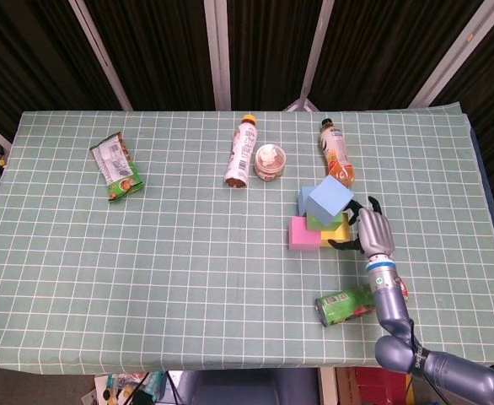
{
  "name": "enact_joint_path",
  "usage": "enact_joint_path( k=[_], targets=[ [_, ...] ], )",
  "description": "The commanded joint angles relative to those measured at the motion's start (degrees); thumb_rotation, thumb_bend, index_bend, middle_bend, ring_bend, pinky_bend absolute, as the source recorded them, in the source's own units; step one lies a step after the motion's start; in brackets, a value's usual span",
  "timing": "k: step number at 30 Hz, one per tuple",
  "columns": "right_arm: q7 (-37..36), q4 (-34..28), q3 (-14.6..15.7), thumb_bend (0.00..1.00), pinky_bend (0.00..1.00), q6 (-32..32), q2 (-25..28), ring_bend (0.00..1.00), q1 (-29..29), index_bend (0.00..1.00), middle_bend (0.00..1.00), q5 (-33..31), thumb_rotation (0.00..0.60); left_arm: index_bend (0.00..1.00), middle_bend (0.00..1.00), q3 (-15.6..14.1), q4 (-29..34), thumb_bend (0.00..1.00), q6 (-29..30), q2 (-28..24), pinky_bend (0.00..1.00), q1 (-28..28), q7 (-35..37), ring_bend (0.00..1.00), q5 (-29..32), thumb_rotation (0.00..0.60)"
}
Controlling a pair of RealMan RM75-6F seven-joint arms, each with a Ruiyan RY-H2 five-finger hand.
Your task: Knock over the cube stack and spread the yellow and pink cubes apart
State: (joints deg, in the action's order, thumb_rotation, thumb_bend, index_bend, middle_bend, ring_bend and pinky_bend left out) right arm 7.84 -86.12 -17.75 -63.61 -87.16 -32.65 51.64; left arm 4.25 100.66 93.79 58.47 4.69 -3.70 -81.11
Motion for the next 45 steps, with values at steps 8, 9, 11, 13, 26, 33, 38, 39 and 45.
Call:
enact_joint_path(
  k=[8, 9, 11, 13, 26, 33, 38, 39, 45],
  targets=[
    [4.4, -6.0, -0.1, 0.09, 0.04, -2.3, 2.0, 0.44, 0.2, 0.32, 0.34, -0.2, 0.600, 0.18, 0.03, -0.1, 0.0, 0.15, -0.3, -0.4, 0.00, 0.0, 0.7, 0.00, 0.0, 0.600],
    [4.8, -5.5, 0.1, 0.09, 0.04, -1.7, 1.9, 0.41, 0.0, 0.32, 0.34, -0.8, 0.600, 0.18, 0.03, -0.1, 0.0, 0.15, -0.2, -0.5, 0.00, 0.1, 0.8, 0.00, 0.0, 0.600],
    [5.1, -4.4, 0.4, 0.09, 0.04, -0.8, 1.6, 0.37, -0.3, 0.32, 0.34, -1.5, 0.600, 0.18, 0.03, -0.1, 0.1, 0.15, 0.0, -0.5, 0.00, 0.2, 0.9, 0.00, 0.1, 0.600],
    [5.6, -3.1, 0.6, 0.09, 0.04, -0.4, 1.3, 0.35, -0.4, 0.32, 0.34, -1.8, 0.600, 0.18, 0.03, 0.0, 0.0, 0.15, 0.1, -0.6, 0.00, 0.2, 1.1, 0.00, 0.3, 0.600],
    [3.5, 6.2, 1.3, 0.09, 0.04, 2.1, -1.0, 0.33, -0.4, 0.32, 0.34, -1.7, 0.600, 0.18, 0.03, -0.1, 0.3, 0.15, -0.3, 0.0, 0.00, -0.1, -0.7, 0.00, 0.2, 0.600],
    [1.9, 6.3, 1.8, 0.09, 0.04, 4.0, -0.4, 0.33, -0.3, 0.32, 0.34, -0.1, 0.600, 0.18, 0.03, -0.2, 0.4, 0.15, 0.0, 0.1, 0.00, 0.0, -1.0, 0.00, 0.1, 0.600],
    [1.5, 5.9, 1.9, 0.09, 0.04, 3.9, -0.5, 0.35, -0.1, 0.32, 0.34, 0.6, 0.600, 0.18, 0.03, -0.2, 0.4, 0.15, -0.1, -0.1, 0.00, 0.1, -0.7, 0.00, 0.1, 0.600],
    [1.2, 5.7, 1.9, 0.09, 0.04, 3.8, -0.5, 0.35, -0.1, 0.32, 0.34, 0.9, 0.600, 0.18, 0.03, -0.2, 0.3, 0.15, -0.1, -0.1, 0.00, 0.1, -0.6, 0.00, 0.2, 0.600],
    [0.8, 5.3, 2.3, 0.09, 0.04, 3.4, -0.7, 0.47, -0.1, 0.34, 0.37, 3.1, 0.600, 0.18, 0.03, -0.1, 0.3, 0.15, 0.0, -0.3, 0.00, 0.1, 0.0, 0.00, 0.2, 0.600]
  ],
)
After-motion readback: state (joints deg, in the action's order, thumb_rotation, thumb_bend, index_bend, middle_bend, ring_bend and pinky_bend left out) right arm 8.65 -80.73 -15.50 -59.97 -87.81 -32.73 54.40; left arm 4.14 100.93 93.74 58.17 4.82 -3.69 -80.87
